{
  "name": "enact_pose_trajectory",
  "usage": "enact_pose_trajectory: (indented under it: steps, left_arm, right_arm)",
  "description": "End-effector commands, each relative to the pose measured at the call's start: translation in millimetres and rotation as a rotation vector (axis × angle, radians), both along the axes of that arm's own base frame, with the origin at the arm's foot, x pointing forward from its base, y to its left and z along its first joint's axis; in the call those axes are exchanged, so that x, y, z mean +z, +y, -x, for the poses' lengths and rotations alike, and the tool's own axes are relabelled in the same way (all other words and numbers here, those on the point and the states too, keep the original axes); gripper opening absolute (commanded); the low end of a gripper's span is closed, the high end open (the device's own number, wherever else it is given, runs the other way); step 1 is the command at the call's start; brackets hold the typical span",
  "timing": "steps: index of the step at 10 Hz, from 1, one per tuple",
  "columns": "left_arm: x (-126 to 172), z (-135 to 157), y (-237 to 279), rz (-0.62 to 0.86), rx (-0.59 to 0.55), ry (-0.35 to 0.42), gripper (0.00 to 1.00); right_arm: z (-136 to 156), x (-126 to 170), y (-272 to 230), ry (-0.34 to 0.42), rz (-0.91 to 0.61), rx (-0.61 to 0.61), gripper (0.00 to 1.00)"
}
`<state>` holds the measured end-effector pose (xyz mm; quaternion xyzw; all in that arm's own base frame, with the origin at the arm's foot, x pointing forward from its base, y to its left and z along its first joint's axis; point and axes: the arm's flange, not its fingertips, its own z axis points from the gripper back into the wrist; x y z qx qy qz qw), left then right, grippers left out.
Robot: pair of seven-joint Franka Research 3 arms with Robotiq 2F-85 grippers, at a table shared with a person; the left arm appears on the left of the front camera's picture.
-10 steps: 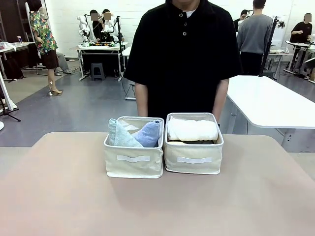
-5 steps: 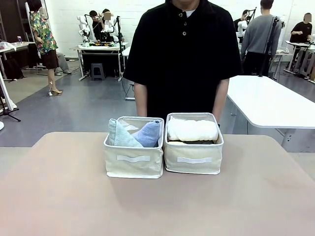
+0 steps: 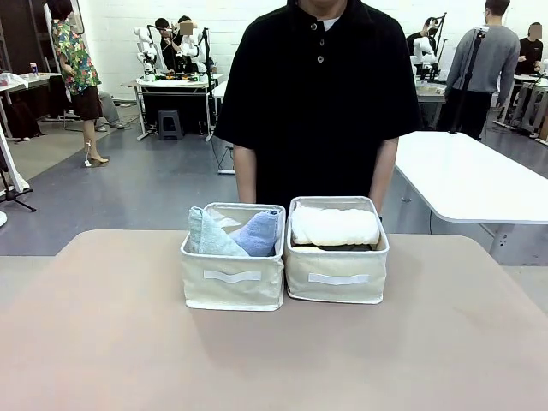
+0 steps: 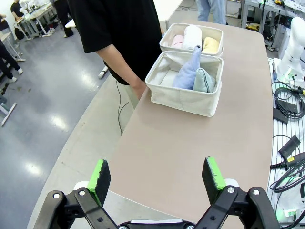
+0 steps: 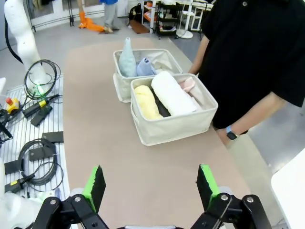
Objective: Sort the towels based on their folding style.
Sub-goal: Pick up another triangle-folded towel from the table and place it in the left Fabric basket.
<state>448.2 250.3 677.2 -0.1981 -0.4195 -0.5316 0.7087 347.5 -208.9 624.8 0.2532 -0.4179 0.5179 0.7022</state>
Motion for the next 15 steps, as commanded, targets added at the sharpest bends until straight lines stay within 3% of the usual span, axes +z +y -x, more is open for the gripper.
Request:
enact_pose_trajectory:
  steps: [1,15]
  left_arm:
    - [0.4,2.1,-1.0,-0.002,-0.001,-0.001,1.00]
    - [0.4,2.1,-1.0,-0.002,-0.001,-0.001,1.00]
  right_arm:
    - [1.6,-5.2,1.8,-0.026,-0.014,0.013,1.00]
    - [1.6,-5.2,1.8,-0.026,-0.014,0.013,1.00]
